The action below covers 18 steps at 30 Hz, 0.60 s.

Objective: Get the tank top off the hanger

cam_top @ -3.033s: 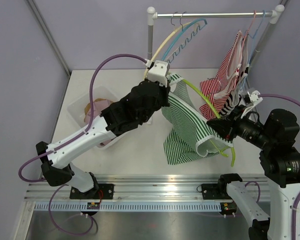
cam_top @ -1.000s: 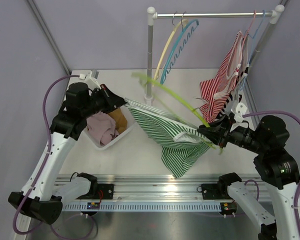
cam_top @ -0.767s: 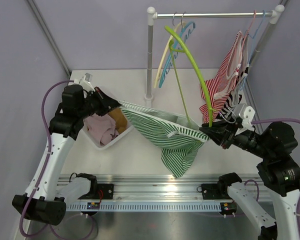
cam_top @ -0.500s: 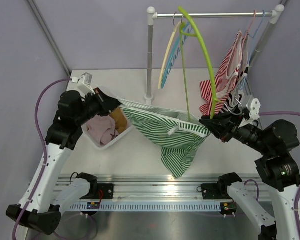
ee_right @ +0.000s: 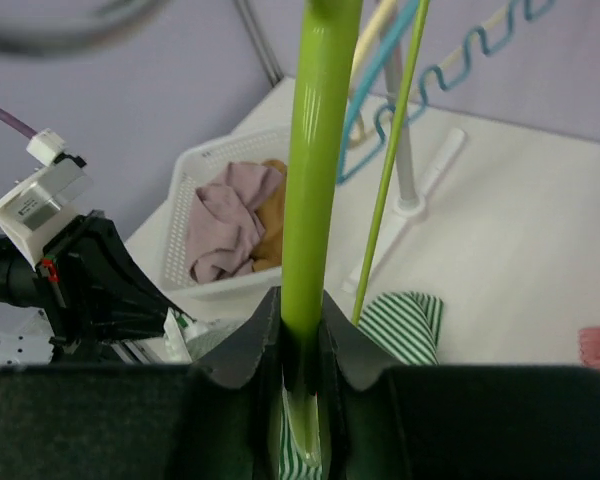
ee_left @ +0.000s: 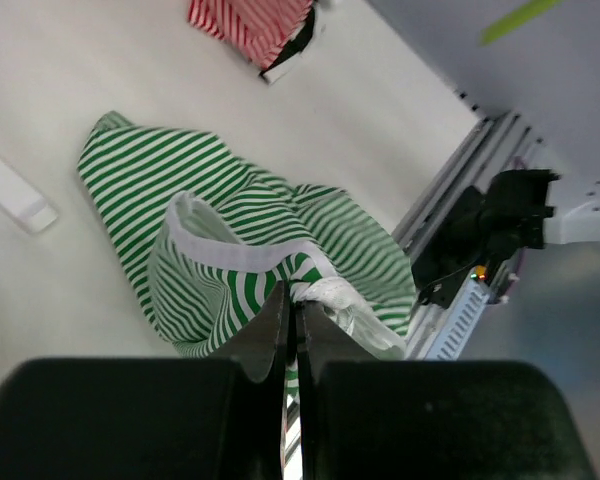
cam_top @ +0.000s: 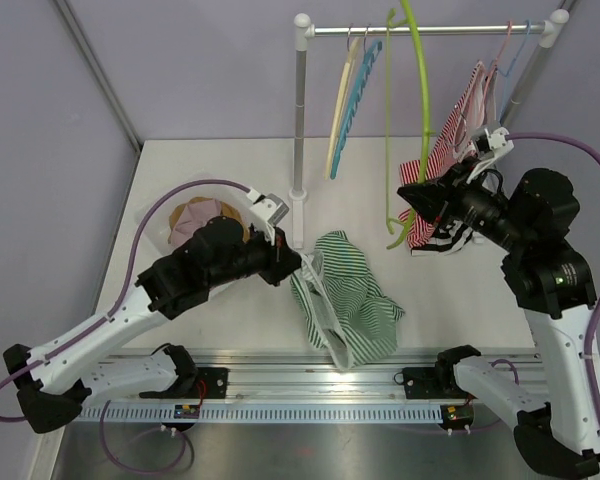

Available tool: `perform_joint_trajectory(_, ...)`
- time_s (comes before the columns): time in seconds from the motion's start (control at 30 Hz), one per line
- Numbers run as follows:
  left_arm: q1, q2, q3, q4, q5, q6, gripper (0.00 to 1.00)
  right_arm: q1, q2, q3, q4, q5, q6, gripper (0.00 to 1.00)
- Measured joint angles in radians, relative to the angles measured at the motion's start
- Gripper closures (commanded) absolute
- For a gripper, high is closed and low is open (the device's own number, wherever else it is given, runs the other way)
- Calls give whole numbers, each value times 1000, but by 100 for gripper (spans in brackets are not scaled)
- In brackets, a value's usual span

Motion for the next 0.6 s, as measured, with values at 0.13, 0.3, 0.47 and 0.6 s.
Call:
perform_joint_trajectory(0.13, -41, 24, 0, -71, -169, 0, 100, 0, -10, 77, -198, 145, -2, 100)
perform_joint_trajectory(0.3, -40, 27, 0, -127, -349, -30, 100, 0, -19, 140, -409, 256, 5, 100)
perform_joint_trajectory(0.47, -40, 48, 0, -128, -408, -44, 100, 0, 19, 147, -459, 304, 20, 100)
perform_joint_trajectory(0.6, -40, 56, 0, -128, -431, -48, 100, 0, 61, 146, -367, 323, 45, 100)
